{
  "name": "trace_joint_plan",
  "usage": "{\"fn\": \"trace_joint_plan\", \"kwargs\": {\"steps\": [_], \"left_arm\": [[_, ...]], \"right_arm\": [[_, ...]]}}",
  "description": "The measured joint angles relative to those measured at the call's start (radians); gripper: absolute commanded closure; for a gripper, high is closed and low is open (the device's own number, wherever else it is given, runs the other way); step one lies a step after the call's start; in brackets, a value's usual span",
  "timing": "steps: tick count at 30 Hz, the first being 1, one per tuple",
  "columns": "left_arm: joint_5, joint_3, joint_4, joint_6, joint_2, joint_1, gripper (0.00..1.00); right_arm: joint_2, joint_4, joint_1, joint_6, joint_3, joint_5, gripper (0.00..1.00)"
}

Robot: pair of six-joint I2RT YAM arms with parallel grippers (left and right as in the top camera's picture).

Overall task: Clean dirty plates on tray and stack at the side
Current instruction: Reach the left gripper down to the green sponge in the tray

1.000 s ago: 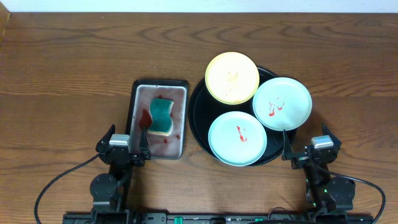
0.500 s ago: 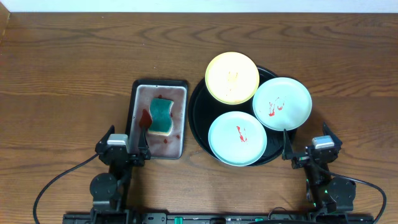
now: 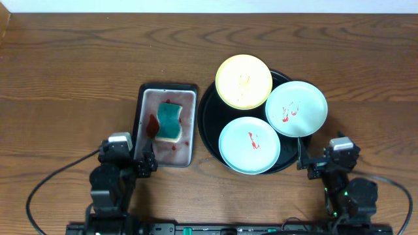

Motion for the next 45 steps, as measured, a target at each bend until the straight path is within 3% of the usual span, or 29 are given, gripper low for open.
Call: {"fn": "trace_joint_plan", "kwargs": {"steps": [8,14,17,24,34,45], "left_arm": [[0.072,0.207,-0.182,-0.021,0.218,0.0,0.15],[0.105,0.439,-0.428,-0.024,0.435,0.0,0.15],[0.117,0.523,-0.459,-0.024,0.517,0.0,0.15],[0.132,0.548,-0.444,-0.023,0.591,0.0,0.15],[0.132,0.552,-0.083,-0.027,0.669,0.0,0.18],[0.089,0.554,-0.02,-0.031,1.013,-0.122,0.25]], "right_arm": [[0.315,-0.202,0.0,0.08,0.27,-0.014,0.01],[0.569,-0.428,0.0,0.091,0.484,-0.031,0.01],[0.681,-0.466,0.0,0.09,0.558,-0.045,0.01],[0.782,-0.441,0.0,0.09,0.601,-0.176,0.01],[0.79,-0.416,0.0,0.09,0.603,-0.251,0.01],[0.79,-0.416,0.0,0.09,0.603,-0.258,0.01]]}}
